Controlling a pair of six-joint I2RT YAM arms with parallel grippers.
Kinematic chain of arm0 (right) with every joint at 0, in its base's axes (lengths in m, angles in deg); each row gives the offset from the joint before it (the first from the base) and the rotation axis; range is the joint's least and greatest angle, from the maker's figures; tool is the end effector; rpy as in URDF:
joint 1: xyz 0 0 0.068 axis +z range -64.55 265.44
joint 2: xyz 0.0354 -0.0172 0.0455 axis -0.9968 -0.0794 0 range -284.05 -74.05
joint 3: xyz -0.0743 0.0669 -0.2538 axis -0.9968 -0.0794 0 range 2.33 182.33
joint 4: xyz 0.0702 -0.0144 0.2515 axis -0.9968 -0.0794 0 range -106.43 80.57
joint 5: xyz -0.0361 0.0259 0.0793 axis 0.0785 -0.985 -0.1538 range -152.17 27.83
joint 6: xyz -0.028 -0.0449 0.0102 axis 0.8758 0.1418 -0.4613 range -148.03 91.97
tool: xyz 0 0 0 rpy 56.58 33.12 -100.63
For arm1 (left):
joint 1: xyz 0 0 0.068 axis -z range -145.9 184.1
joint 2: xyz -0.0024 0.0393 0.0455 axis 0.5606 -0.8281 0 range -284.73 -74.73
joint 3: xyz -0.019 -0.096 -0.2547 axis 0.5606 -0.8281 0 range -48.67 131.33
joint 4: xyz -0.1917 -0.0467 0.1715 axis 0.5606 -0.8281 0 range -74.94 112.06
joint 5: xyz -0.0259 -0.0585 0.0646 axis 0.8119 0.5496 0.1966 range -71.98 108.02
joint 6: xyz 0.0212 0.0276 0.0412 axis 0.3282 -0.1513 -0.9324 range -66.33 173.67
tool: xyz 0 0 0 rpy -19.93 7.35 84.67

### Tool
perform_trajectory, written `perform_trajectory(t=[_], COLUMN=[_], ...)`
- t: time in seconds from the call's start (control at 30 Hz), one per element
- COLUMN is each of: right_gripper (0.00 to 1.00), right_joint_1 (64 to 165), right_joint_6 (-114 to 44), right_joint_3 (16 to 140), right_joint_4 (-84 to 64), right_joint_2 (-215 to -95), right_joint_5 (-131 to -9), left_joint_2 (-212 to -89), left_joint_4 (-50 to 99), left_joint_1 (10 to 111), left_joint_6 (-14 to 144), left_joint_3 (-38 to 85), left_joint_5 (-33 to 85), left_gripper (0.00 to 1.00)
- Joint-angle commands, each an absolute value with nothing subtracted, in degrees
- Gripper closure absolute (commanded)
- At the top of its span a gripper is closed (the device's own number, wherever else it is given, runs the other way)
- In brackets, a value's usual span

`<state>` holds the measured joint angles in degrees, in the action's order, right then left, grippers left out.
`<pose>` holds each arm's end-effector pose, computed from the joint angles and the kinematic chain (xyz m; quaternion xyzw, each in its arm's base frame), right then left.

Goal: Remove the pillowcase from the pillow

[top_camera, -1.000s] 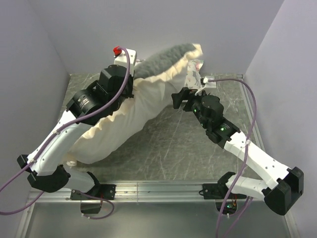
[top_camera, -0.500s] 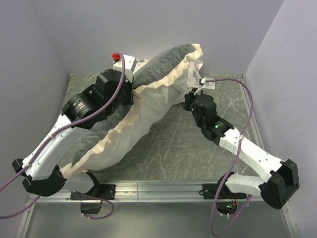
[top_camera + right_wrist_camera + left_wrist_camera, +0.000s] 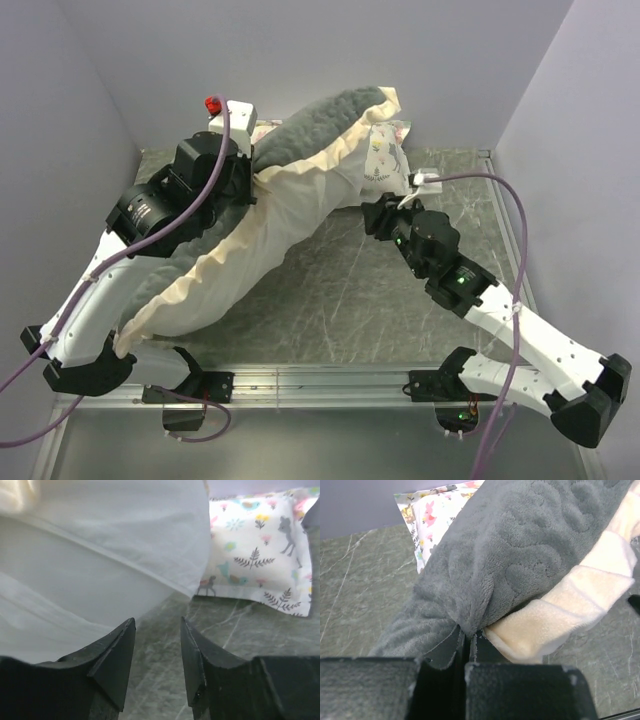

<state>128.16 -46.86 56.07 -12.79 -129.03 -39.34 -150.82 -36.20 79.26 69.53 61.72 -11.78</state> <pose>0.1719 0.1400 0.3759 -0.0177 0.7325 0.2152 0.6456 0.1683 -0.1444 0.5148 0.0694 0.8194 -0.0816 0.5631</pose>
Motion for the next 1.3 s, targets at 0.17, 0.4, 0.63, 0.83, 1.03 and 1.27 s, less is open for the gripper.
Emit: perform_trajectory(t=[0.17, 0.4, 0.63, 0.83, 1.03, 1.27], right_gripper=[0.47, 0.46, 0.46, 0.35, 0.49, 1.0], right_joint_1=[128.3, 128.2, 128.3, 127.8, 127.4, 127.6], right_joint_6=[-43.8, -45.0, -44.7, -43.3, -40.7, -42.7], right_joint_3=[51.1, 49.2, 47.8, 46.9, 52.0, 54.1], right_joint_4=[0.8, 9.8, 17.5, 24.9, 26.3, 13.6], right_joint_2=[-135.5, -141.5, -149.1, -153.5, -157.3, -150.9], right_joint_5=[-43.3, -33.5, -19.4, -18.3, -19.6, -17.3], left_joint_2=[-146.6, -146.5, -145.9, -145.1, -145.1, -145.3], left_joint_4=[-26.5, -27.2, -27.9, -28.3, -30.1, -27.4], left_joint_1=[79.1, 79.2, 79.1, 79.2, 79.2, 77.5], left_joint_6=[70.5, 70.9, 71.6, 72.0, 71.8, 70.3], left_joint_3=[66.6, 67.3, 67.3, 66.9, 67.7, 65.2], left_joint_5=[-11.7, -10.4, -9.8, -9.1, -9.6, -14.1], left_gripper=[1.0, 1.0, 1.0, 1.0, 1.0, 1.0])
